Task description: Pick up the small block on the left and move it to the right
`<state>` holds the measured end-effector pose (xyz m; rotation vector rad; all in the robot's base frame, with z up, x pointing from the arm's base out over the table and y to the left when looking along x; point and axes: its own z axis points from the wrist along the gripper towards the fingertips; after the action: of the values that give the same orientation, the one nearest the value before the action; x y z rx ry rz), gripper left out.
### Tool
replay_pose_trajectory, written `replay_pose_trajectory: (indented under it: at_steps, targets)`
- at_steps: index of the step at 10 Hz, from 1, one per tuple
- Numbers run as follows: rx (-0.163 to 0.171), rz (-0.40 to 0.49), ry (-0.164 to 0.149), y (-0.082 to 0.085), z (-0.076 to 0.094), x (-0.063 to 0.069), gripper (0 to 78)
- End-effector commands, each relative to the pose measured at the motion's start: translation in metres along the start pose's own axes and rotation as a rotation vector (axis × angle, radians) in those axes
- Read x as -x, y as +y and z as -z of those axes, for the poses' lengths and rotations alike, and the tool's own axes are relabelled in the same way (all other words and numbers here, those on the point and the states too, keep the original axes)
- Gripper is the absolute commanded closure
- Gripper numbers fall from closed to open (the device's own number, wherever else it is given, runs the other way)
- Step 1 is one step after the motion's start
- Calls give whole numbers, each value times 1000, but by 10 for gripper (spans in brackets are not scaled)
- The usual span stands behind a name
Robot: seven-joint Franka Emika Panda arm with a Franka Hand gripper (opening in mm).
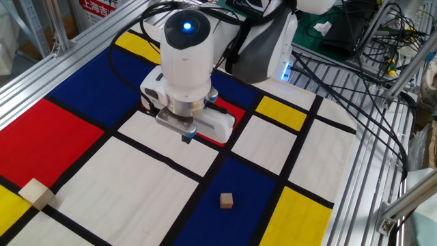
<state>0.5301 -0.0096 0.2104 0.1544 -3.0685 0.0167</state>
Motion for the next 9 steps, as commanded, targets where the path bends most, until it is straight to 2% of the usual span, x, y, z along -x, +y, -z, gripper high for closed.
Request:
replay_pose_trajectory:
  at_steps: [1, 5, 7, 9]
  targets:
    - [-10, -17, -34, 1, 44, -38, 764]
    - [-11, -29, -34, 1, 50, -38, 764]
    - [-10, -23, -4, -7, 69, -27, 764]
    - [-11, -25, 6, -13, 70, -21, 764]
